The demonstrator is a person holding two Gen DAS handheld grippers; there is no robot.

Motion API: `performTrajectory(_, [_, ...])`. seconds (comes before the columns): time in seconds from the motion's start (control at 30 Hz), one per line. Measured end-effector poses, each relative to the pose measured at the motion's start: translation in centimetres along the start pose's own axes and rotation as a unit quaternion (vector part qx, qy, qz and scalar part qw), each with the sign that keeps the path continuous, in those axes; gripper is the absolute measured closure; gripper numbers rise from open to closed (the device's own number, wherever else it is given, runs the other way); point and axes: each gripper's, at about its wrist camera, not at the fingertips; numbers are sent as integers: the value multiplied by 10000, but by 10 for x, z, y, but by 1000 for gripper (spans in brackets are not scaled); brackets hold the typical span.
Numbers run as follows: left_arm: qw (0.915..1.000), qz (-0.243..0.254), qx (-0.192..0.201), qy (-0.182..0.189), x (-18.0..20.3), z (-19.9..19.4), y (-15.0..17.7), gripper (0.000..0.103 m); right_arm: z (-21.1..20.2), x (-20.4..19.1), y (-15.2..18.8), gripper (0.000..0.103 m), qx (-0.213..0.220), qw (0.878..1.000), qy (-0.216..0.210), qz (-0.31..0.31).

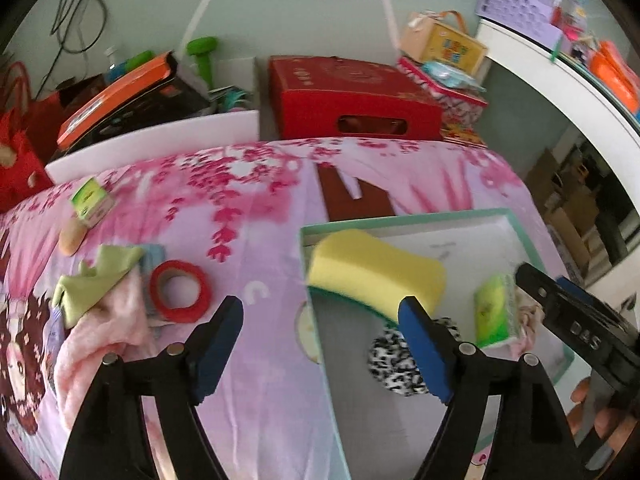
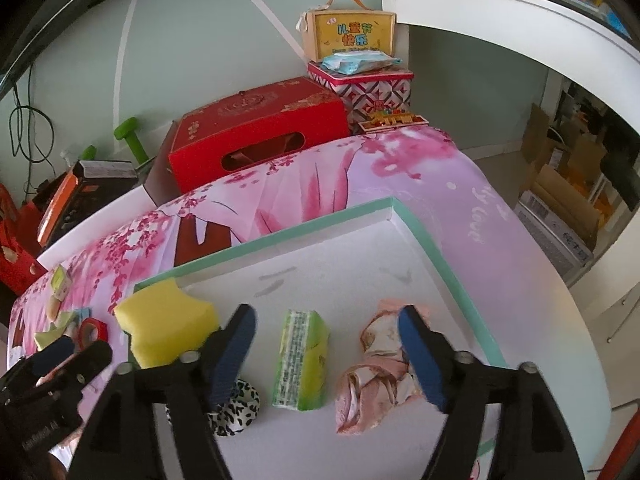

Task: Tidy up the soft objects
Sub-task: 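Lower the sponge and tissue box into the tray and open both tools, then move both tools back over the bed and grasp the pink fuzzy towel with the right tool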

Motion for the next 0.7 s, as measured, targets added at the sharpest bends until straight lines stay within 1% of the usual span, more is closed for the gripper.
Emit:
performTrajectory(0.1, [9997, -238, -70, 16, -12, 4, 0, 14, 2, 2, 0, 20, -81, 10000, 39, 24])
performTrajectory(0.17, [9994, -333, -104, -9, -17, 6, 0, 8, 3, 3, 1, 11, -134, 9998, 104, 43])
performTrajectory(0.2, [9993, -356, -101, -53, -18, 6, 0, 5, 4, 3, 2, 8, -149, 9998, 131, 53])
performTrajectory(0.23, [9992, -373, -70, -129, -20, 6, 1, 5, 4, 4, 2, 4, -161, 9997, 154, 64])
performTrajectory(0.27, [9990, -383, -12, -229, -21, 6, 1, 5, 4, 5, 2, 2, -166, 9997, 175, 78])
performTrajectory(0.33, [9986, -371, 88, -366, -23, 4, 2, 4, 4, 6, 2, 1, -158, 9996, 198, 98])
performTrajectory(0.43, [9983, -343, 124, -448, -24, 4, 1, 4, 3, 7, 2, 1, -145, 9996, 202, 120])
performTrajectory(0.6, [9983, -306, -21, -505, -26, 7, 2, 4, 1, 1, 1, 1, -136, 9998, 160, 67])
performTrajectory(0.7, [9980, -321, -125, -531, -31, 6, 4, 4, -1, -10, 1, 1, -132, 9999, 101, -43])
Point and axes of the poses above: each gripper's, at about its wrist camera, not at the fingertips, and z roughly the way its jaws point, x to its right, y to its underside, and after that the axes turned 2 degrees about -y, right-handed
